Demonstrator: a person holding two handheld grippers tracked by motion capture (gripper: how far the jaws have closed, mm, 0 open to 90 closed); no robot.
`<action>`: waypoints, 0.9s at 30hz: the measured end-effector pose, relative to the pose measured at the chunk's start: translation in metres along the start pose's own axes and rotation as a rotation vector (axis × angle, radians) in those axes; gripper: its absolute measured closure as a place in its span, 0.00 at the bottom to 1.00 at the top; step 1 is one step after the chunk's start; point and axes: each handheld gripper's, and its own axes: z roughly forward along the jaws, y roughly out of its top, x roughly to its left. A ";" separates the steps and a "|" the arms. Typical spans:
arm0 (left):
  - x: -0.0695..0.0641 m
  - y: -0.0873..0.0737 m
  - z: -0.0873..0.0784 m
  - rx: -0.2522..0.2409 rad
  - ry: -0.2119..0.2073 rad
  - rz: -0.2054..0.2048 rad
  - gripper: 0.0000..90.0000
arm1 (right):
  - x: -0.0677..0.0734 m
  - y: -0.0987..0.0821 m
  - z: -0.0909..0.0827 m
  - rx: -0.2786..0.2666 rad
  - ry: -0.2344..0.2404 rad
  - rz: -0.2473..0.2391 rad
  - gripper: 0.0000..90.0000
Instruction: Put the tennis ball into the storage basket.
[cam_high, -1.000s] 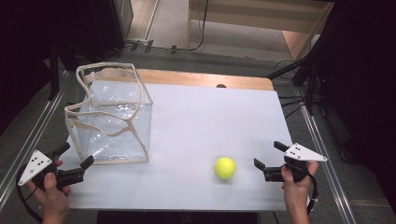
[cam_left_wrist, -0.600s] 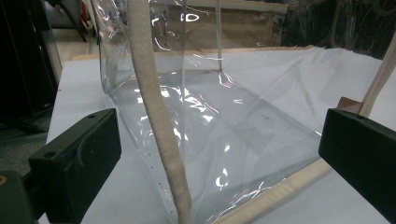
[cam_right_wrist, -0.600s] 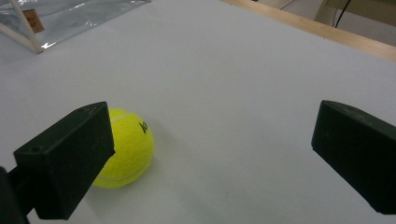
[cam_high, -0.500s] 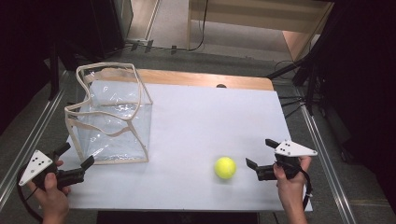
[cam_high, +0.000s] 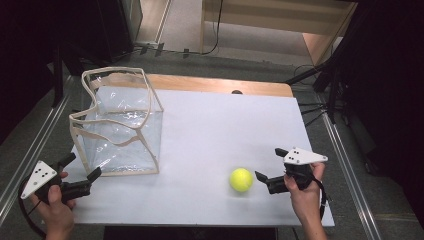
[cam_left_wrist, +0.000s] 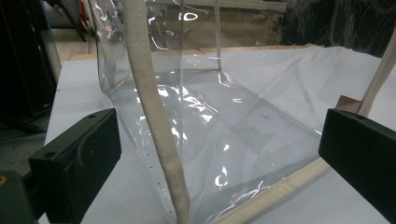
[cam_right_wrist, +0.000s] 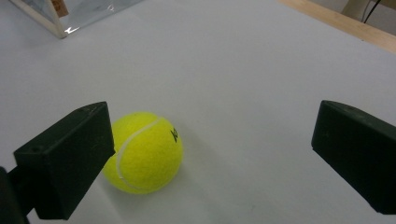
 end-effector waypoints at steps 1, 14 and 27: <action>0.000 0.000 0.000 0.000 0.000 0.000 0.00 | 0.000 0.001 0.001 0.006 0.005 -0.006 0.00; 0.000 0.000 0.000 0.000 -0.002 0.002 0.00 | 0.010 0.009 0.014 0.086 0.058 -0.041 0.00; 0.000 0.000 0.001 0.000 -0.002 -0.001 0.00 | 0.020 0.016 0.025 0.132 0.096 -0.092 0.00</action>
